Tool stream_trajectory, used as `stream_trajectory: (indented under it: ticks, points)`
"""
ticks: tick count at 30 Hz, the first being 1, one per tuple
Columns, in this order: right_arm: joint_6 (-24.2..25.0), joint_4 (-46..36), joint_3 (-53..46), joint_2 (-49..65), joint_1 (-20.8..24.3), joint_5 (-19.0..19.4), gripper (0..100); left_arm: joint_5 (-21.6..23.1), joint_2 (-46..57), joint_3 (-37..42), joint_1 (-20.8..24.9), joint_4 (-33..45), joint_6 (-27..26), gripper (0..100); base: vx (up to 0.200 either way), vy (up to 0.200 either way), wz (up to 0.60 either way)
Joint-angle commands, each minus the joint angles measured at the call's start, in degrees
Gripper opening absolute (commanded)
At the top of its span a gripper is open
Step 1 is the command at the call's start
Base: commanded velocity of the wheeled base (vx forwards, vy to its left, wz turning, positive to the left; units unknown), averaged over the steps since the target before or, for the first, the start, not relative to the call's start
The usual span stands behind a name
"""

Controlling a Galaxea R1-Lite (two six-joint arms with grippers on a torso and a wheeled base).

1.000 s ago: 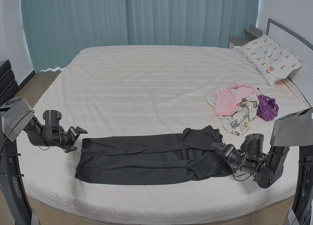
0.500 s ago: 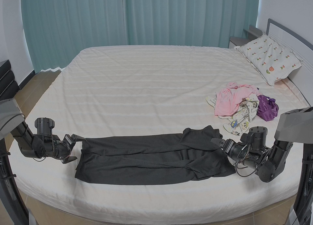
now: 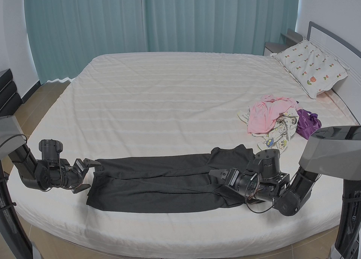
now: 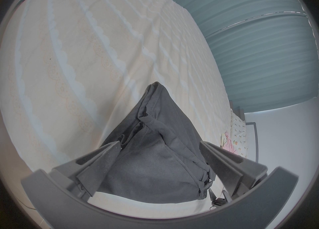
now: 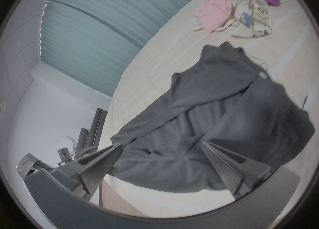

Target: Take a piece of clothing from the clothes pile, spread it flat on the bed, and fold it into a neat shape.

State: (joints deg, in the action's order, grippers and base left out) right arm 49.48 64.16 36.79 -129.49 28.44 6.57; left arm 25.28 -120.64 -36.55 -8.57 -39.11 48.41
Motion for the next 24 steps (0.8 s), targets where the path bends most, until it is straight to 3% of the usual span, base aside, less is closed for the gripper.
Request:
stream_trajectory:
  ticks: [1, 5, 14, 17, 24]
  points:
    - [1.1, -0.4, 0.7, -0.3, 5.0, -0.2, 100, -0.1, 0.1, 0.6, 0.3, -0.2, 0.0, 100, 0.0, 0.0, 0.0]
    - [2.7, -1.2, 0.8, -1.6, 7.9, -0.1, 100, -0.1, 0.1, 0.5, 0.3, -0.2, 0.0, 100, 0.0, 0.0, 0.0]
    - [3.1, -4.0, 3.6, -2.9, 9.4, 0.4, 100, -0.1, -0.4, 0.4, 0.3, -0.4, -0.2, 100, 0.0, 0.0, 0.0]
    - [3.0, -9.9, 8.6, -3.8, 10.4, -0.5, 100, -0.1, -0.6, 0.6, 0.3, -1.3, -0.2, 100, 0.0, 0.0, 0.0]
    - [2.0, -13.2, 14.8, -7.8, 10.5, -4.3, 100, -0.2, -0.5, 0.7, 0.3, -1.4, -0.1, 100, 0.0, 0.0, 0.0]
